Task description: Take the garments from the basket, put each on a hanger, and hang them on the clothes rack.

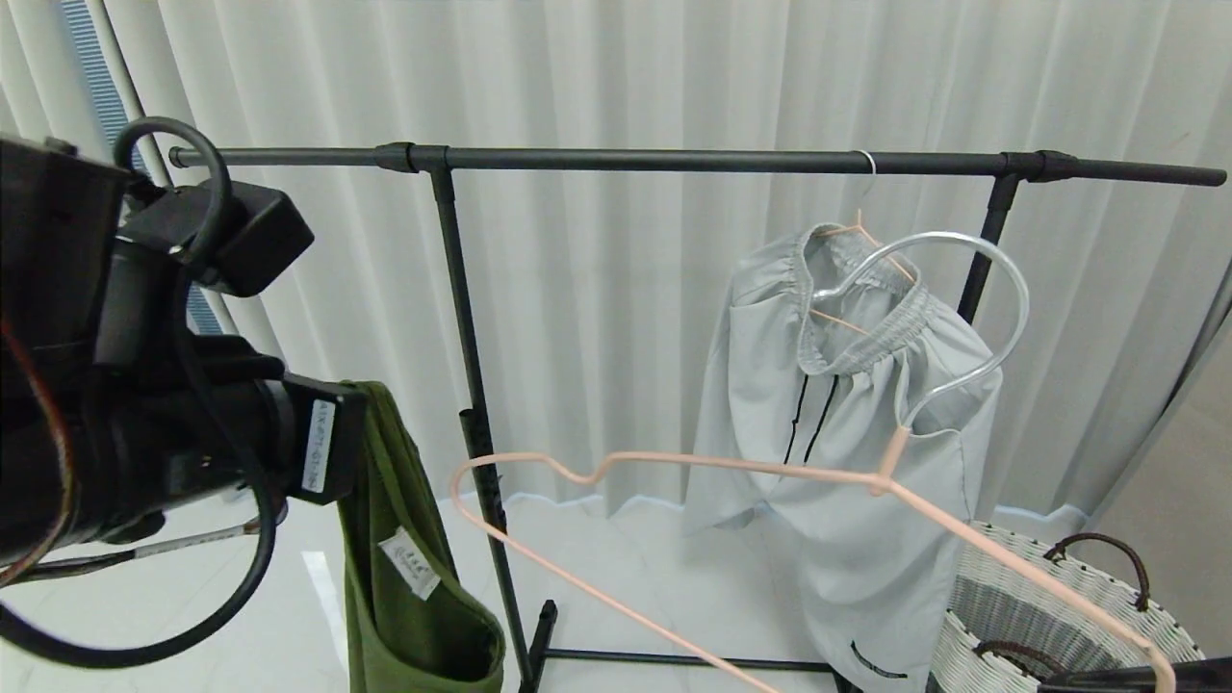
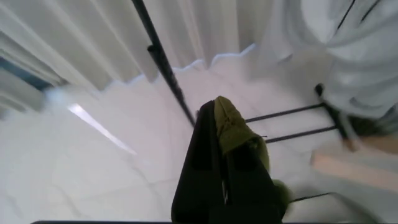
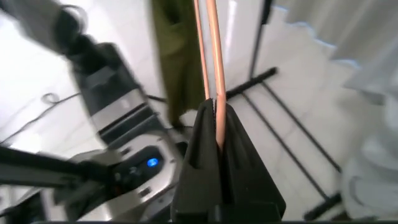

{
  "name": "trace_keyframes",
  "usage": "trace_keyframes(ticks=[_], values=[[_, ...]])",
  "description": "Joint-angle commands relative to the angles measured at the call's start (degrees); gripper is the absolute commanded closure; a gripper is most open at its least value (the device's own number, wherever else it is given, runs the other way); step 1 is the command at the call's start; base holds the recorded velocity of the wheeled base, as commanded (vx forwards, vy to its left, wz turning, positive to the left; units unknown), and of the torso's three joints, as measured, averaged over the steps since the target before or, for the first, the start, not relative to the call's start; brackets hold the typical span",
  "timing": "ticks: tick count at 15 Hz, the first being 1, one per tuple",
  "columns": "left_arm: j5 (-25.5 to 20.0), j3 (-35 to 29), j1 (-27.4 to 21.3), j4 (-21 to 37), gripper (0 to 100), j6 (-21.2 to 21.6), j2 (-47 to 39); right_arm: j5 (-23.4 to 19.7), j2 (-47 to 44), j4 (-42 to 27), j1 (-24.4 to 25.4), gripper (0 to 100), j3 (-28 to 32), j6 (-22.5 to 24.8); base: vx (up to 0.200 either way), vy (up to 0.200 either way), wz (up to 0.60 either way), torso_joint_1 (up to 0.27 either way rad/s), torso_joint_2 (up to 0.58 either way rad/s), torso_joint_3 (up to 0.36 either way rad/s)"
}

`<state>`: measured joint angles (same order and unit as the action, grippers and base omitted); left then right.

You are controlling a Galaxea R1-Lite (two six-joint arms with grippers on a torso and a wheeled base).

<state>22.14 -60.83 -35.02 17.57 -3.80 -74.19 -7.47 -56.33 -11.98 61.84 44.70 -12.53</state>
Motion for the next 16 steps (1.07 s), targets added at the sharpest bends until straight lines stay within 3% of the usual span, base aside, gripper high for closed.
trace_keyframes(ticks=[1, 4, 12, 16], values=[[0.27, -4.47, 0.13, 0.01, 100, -7.09, -7.19, 0.00, -0.62, 2.49, 2.23, 100, -1.90, -0.83, 0.000, 0.000, 0.00, 0.000, 0.00, 0.000], [0.98, -7.11, 0.13, 0.01, 100, -11.05, -9.48, 0.00, -3.26, 6.45, 2.23, 100, -3.13, -1.27, 0.000, 0.000, 0.00, 0.000, 0.00, 0.000], [1.33, -7.02, -0.22, 0.01, 100, -11.14, -9.13, 1.32, -10.82, 15.15, -1.20, 100, -3.75, -1.79, 0.000, 0.000, 0.00, 0.000, 0.00, 0.000], [5.46, -6.76, -0.13, 0.01, 100, -11.05, -10.18, 1.50, -9.67, 14.97, -1.55, 100, -3.75, -1.79, 0.000, 0.000, 0.00, 0.000, 0.00, 0.000]])
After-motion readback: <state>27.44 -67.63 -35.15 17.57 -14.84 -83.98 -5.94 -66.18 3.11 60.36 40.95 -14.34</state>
